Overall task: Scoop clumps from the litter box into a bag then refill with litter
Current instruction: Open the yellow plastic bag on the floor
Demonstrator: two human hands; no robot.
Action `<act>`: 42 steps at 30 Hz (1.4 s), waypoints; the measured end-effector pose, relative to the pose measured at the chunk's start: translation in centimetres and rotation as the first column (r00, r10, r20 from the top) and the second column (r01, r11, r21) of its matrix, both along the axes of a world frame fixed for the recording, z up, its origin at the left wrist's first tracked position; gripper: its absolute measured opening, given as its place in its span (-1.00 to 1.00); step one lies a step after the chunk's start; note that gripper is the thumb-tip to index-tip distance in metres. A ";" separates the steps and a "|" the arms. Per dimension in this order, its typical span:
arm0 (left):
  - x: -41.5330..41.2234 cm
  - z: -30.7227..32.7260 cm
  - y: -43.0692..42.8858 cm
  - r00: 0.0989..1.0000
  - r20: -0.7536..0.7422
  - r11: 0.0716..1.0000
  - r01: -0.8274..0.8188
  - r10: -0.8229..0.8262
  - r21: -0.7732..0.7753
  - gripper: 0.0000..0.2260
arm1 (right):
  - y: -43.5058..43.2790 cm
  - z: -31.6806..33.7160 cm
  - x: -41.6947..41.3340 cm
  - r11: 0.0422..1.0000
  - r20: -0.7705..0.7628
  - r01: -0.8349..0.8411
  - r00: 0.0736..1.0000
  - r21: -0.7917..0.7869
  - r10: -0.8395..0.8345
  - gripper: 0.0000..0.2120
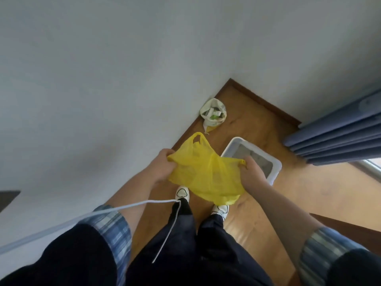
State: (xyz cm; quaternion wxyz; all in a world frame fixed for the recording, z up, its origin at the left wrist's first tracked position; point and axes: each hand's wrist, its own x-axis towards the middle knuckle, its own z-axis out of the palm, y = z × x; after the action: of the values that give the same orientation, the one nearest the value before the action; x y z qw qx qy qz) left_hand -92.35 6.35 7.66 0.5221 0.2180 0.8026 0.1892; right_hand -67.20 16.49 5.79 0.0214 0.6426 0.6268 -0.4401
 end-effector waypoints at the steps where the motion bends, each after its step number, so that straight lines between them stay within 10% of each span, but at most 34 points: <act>1: -0.7 -0.2 1.0 0.998 0.011 0.998 0.065 -0.066 0.004 -0.47 | 0.4 0.0 -0.6 1.000 0.000 -0.004 1.000 0.006 0.004 -0.90; 5: -3.4 -1.3 5.1 0.923 -0.155 0.934 0.358 -0.352 0.007 -0.05 | 1.5 -0.1 -3.5 1.000 -0.039 -0.013 0.999 0.007 0.014 -0.82; 8: -4.0 -3.0 7.4 0.699 -0.423 0.768 0.641 -0.576 0.014 0.07 | 2.3 -1.3 -5.3 0.999 -0.070 -0.005 0.998 -0.041 0.002 -0.73; 16: -4.2 -17.2 11.8 0.390 -0.418 0.464 0.882 -0.821 -0.089 -0.52 | 6.3 -11.0 -7.1 0.988 -0.102 -0.091 0.992 -0.122 0.079 -0.82; 19: -3.8 -24.7 12.0 0.517 -0.337 0.556 0.831 -0.787 -0.024 -0.62 | 7.5 -18.5 -7.3 0.990 -0.083 -0.108 0.991 -0.093 0.100 -0.86; 23: -3.3 -34.6 11.9 0.747 -0.241 0.769 0.639 -0.620 0.004 -0.87 | 7.3 -28.9 -7.2 1.000 -0.020 -0.013 1.000 0.011 0.013 -0.34; 29: -4.3 -48.6 10.8 0.908 -0.211 0.927 0.376 -0.363 0.021 -0.81 | 5.0 -43.9 -6.2 0.936 -0.046 0.250 0.962 -0.248 -0.270 0.00; 34: -6.1 -57.8 10.6 0.950 -0.092 0.952 0.302 -0.298 0.039 -0.76 | 5.4 -55.4 -8.3 0.868 -0.149 0.241 0.931 -0.434 -0.333 -0.13; 38: -8.4 -64.1 10.9 0.958 -0.109 0.961 0.270 -0.264 0.050 -0.76 | 8.5 -62.0 -9.7 0.980 0.008 -0.043 0.999 -0.194 0.046 -0.71; 42: -10.3 -69.2 11.6 0.958 -0.209 0.976 0.212 -0.197 0.048 -0.80 | 12.6 -65.6 -9.8 0.981 0.171 -0.194 0.966 -0.016 0.194 -0.72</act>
State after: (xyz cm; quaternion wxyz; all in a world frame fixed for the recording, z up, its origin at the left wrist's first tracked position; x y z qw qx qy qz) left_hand -102.68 17.92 -61.58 0.4461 0.3362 0.8177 0.1389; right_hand -76.98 29.10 -59.81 0.1180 0.6138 0.6825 -0.3789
